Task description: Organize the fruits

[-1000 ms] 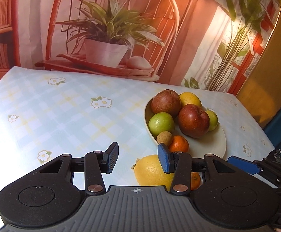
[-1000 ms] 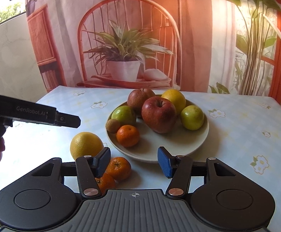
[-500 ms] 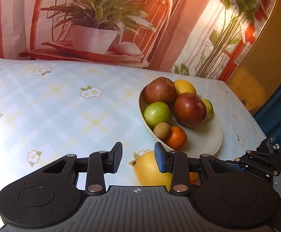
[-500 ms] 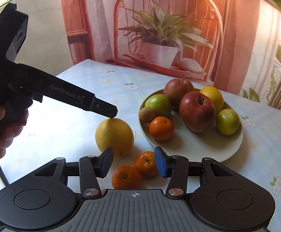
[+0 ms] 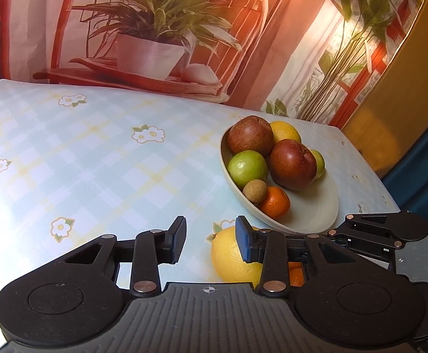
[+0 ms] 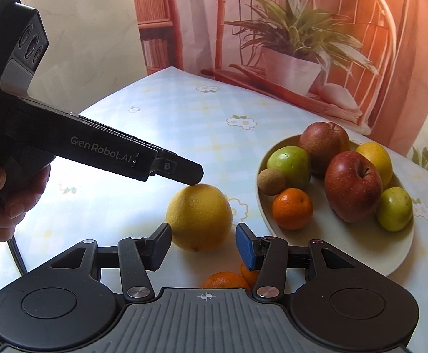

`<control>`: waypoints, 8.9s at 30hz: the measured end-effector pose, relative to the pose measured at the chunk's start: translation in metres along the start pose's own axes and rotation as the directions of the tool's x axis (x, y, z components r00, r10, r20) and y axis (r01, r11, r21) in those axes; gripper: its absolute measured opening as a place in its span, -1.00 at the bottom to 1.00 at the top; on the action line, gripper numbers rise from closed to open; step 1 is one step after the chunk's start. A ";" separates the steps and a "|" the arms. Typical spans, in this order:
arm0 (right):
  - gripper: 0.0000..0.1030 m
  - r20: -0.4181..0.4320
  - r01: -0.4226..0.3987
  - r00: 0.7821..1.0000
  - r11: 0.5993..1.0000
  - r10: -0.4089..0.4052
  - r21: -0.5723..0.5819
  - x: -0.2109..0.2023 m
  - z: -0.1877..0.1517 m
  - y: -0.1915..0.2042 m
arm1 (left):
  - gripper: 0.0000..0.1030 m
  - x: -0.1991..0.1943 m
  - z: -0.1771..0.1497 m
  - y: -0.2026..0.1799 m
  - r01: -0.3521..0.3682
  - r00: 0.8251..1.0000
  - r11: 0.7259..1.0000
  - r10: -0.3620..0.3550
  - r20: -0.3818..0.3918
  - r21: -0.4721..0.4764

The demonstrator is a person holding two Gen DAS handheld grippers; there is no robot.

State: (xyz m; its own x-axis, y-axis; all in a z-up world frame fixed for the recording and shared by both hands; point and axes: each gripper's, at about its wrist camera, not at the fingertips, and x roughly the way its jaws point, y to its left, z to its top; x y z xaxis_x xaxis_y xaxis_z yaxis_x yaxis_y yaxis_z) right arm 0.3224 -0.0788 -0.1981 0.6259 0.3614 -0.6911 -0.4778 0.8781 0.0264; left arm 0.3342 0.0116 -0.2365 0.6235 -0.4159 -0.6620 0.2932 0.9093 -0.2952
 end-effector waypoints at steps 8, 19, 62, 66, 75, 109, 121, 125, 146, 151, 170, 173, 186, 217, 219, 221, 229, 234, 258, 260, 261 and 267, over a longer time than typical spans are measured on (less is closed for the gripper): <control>-0.14 -0.012 -0.023 1.000 1.000 0.023 -0.006 0.004 -0.003 0.003 | -0.24 -0.005 -0.006 0.002 0.018 1.000 0.999 -0.018 0.002 -0.028; -0.18 -0.005 -0.005 1.000 0.999 0.005 -0.035 0.000 -0.010 0.008 | -0.15 0.007 -0.012 0.004 0.144 0.985 0.974 -0.158 -0.072 -0.172; -0.15 0.197 0.101 0.968 0.962 -0.154 0.256 -0.062 -0.053 -0.128 | -0.18 0.087 0.055 -0.134 0.160 0.980 0.987 -0.156 -0.121 0.024; -0.15 0.187 0.098 0.970 0.956 -0.154 0.277 -0.055 -0.053 -0.136 | -0.18 0.101 0.058 -0.139 0.130 0.982 0.991 -0.126 -0.143 0.021; -0.16 0.169 0.091 0.974 0.944 -0.151 0.317 -0.046 -0.055 -0.148 | -0.22 0.110 0.060 -0.142 0.109 0.983 0.994 -0.104 -0.150 0.024; 0.04 0.287 0.168 0.907 0.889 -0.309 0.427 -0.077 -0.059 -0.119 | -0.20 -0.025 0.040 -0.068 -0.072 0.983 0.997 0.072 0.172 -0.004; 0.04 0.347 0.205 0.874 0.906 -0.341 0.371 -0.099 -0.078 -0.067 | -0.20 -0.069 0.014 -0.064 -0.205 0.944 0.978 0.190 0.269 0.028; 0.03 0.364 0.214 0.863 0.905 -0.351 0.367 -0.101 -0.086 -0.055 | -0.18 -0.077 -0.004 -0.070 -0.245 0.928 0.967 0.216 0.304 0.064; 0.02 0.369 0.206 0.875 0.930 -0.315 0.305 -0.102 -0.107 -0.023 | -0.18 -0.084 -0.054 -0.064 -0.258 0.931 0.966 0.243 0.273 0.022; 0.02 0.356 0.196 0.886 0.936 -0.297 0.291 -0.101 -0.110 -0.017 | -0.17 -0.083 -0.064 -0.065 -0.252 0.938 0.967 0.238 0.254 0.026; 0.02 0.324 0.159 0.923 0.973 -0.207 0.167 -0.094 -0.120 0.020 | -0.15 -0.093 -0.080 -0.066 -0.247 0.940 0.969 0.234 0.246 0.022; 0.02 0.311 0.154 0.932 0.980 -0.187 0.128 -0.090 -0.121 0.030 | -0.15 -0.093 -0.081 -0.066 -0.247 0.941 0.969 0.235 0.244 0.018; 0.02 0.235 0.092 0.966 0.991 -0.112 0.096 -0.076 -0.124 0.039 | -0.15 -0.091 -0.082 -0.064 -0.247 0.943 0.969 0.238 0.233 0.013; -0.15 0.274 0.086 0.948 0.961 -0.160 0.263 -0.088 -0.132 -0.005 | -0.02 -0.074 -0.072 -0.073 -0.226 0.960 0.972 0.213 0.184 0.055; -0.15 0.282 0.100 0.942 0.955 -0.182 0.279 -0.090 -0.134 -0.012 | -0.02 -0.066 -0.071 -0.080 -0.216 0.965 0.973 0.199 0.171 0.085; -0.15 0.288 0.118 0.935 0.949 -0.205 0.291 -0.092 -0.135 -0.018 | -0.02 -0.059 -0.069 -0.087 -0.204 0.971 0.973 0.186 0.151 0.109; -0.15 0.313 0.173 0.910 0.936 -0.271 0.307 -0.091 -0.146 -0.034 | -0.02 -0.038 -0.066 -0.103 -0.195 0.978 0.967 0.180 0.105 0.162; -0.15 0.319 0.187 0.898 0.920 -0.302 0.343 -0.090 -0.154 -0.049 | -0.02 -0.029 -0.063 -0.107 -0.200 0.979 0.964 0.188 0.081 0.177; -0.15 0.324 0.147 0.901 0.908 -0.287 0.393 -0.088 -0.157 -0.059 | -0.02 0.022 -0.053 -0.118 -0.189 0.978 0.953 0.204 -0.038 0.237; -0.15 0.323 0.146 0.902 0.907 -0.286 0.395 -0.088 -0.157 -0.060 | -0.06 0.023 -0.053 -0.118 -0.191 0.978 0.951 0.206 -0.037 0.243; -0.15 0.323 0.146 0.902 0.907 -0.286 0.394 -0.088 -0.157 -0.060 | -0.11 0.023 -0.054 -0.119 -0.186 0.979 0.951 0.201 -0.036 0.248; -0.15 0.320 0.145 0.904 0.907 -0.284 0.395 -0.087 -0.158 -0.060 | -0.24 0.022 -0.056 -0.121 -0.174 0.982 0.950 0.188 -0.030 0.260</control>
State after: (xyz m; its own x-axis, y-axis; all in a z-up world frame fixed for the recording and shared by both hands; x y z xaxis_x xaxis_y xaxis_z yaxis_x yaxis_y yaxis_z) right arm 0.1995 -0.2126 -0.2533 0.8985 0.1779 -0.4012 -0.0992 0.9728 0.2092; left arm 0.2719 -0.1071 -0.2539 0.6456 -0.2372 -0.7259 0.3582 0.9336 0.0135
